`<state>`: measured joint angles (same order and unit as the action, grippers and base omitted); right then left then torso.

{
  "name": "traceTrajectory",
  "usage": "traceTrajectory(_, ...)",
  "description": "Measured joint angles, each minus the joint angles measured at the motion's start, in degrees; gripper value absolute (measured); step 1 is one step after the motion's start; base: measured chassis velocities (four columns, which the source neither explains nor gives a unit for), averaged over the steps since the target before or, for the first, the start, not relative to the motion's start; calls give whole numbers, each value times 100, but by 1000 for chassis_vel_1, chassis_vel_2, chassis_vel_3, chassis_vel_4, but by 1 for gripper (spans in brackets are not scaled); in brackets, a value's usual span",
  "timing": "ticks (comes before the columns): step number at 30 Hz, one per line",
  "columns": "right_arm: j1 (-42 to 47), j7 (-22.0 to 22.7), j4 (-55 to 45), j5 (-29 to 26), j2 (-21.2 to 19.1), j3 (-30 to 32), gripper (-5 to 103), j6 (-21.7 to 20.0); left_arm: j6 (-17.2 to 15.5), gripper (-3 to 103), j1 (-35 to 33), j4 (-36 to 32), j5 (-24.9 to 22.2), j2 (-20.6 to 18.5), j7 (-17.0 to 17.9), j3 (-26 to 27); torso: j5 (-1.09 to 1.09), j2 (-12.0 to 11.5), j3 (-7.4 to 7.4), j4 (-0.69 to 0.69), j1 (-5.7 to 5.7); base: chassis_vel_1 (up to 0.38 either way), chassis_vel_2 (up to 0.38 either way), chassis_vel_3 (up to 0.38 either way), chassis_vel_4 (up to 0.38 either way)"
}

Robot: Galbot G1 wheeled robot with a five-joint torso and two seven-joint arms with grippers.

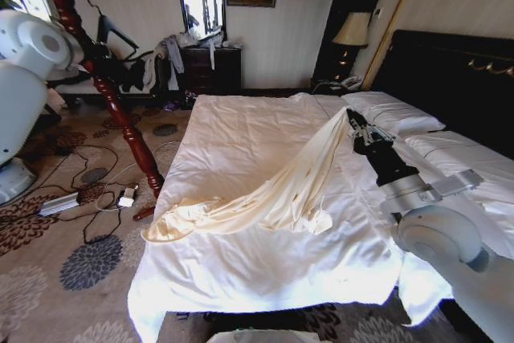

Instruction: Pick up the clothes from the bed and hang them on the clothes hanger.

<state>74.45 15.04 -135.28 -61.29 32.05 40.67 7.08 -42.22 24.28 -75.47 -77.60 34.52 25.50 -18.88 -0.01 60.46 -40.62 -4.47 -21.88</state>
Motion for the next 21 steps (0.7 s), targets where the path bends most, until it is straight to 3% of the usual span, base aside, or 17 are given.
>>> traceTrajectory(9,29,47,12,0,0,3,0,-2,60,18,-150,-683,-291,-193,-29,456,1,0,0,-1,0,0,0,0,0)
traceTrajectory(15,40,102,36,-49,-4,3,0,-17,155,18,-618,-1601,-998,-538,81,1249,2,0,1,2,0,0,0,0,0)
traceTrajectory(17,30,235,37,-229,-23,0,0,-67,513,18,-1030,-2028,-1381,-693,-251,1658,0,0,1,4,1,0,0,0,0)
traceTrajectory(19,-42,486,40,-532,-55,-1,0,-174,1102,18,-1548,-2464,-1721,-879,-975,1946,2,1,1,-1,0,0,0,0,0)
traceTrajectory(20,-42,486,40,-532,-55,-1,0,-174,1102,18,-1548,-2464,-1721,-879,-975,1946,2,1,1,-1,0,0,0,0,0)
traceTrajectory(21,-71,542,51,-611,-55,1,0,-201,1260,18,-1767,-2610,-1826,-933,-1200,2049,3,0,1,-2,1,0,0,0,0)
